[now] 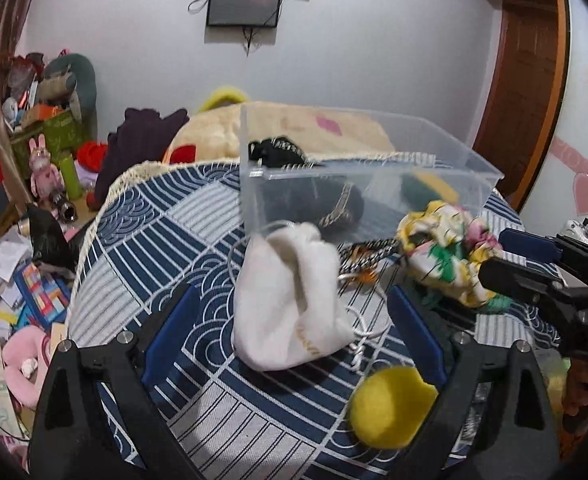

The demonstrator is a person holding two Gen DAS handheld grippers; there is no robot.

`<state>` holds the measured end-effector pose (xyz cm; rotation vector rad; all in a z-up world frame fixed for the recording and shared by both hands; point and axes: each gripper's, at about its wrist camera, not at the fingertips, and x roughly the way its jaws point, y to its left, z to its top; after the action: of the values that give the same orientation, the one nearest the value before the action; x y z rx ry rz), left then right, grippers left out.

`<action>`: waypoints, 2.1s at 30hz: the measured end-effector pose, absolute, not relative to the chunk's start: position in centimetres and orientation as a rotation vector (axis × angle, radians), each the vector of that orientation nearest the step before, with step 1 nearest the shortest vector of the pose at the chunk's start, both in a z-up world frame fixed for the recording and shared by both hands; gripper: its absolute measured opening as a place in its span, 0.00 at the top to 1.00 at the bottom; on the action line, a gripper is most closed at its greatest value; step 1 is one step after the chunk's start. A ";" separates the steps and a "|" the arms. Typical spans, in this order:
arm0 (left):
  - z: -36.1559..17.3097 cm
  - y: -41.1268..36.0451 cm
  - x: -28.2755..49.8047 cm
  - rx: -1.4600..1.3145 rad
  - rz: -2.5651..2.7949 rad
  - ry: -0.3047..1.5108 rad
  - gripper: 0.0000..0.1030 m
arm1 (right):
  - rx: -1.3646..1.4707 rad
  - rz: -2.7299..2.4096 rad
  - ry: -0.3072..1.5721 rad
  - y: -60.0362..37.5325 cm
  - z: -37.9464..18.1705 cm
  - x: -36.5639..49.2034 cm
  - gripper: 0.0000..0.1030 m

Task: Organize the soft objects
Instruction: 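Grasp the floral scrunchie with the right gripper while the left gripper grasps the white cloth pouch, then carry the scrunchie into the box with the right gripper while the left places the white pouch inside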

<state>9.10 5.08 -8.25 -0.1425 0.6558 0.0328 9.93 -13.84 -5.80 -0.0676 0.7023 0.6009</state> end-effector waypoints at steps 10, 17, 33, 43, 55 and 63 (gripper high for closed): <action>-9.5 6.1 9.2 -0.217 -0.004 0.669 0.19 | -0.141 0.589 0.727 -13.0 -7.4 9.8 0.41; -9.8 5.8 9.1 -0.206 -0.020 0.688 0.52 | -0.123 0.583 0.724 -13.6 -7.1 10.1 0.74; -6.7 5.2 6.9 -0.166 -0.030 0.601 0.79 | -0.078 0.550 0.630 -14.9 -4.5 8.9 0.87; -3.5 5.3 5.6 -0.168 -0.021 0.515 0.79 | -0.039 0.541 0.578 -15.7 -2.5 8.4 0.87; 0.5 5.1 6.7 -0.157 -0.004 0.413 0.79 | -0.012 0.518 0.505 -16.6 0.1 8.9 0.87; 2.2 4.9 8.5 -0.143 -0.006 0.367 0.79 | -0.001 0.512 0.454 -16.2 2.1 10.5 0.87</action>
<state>8.45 4.91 2.21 -0.1433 0.3665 -0.0057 10.48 -16.23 2.15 -0.0008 0.4535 0.5119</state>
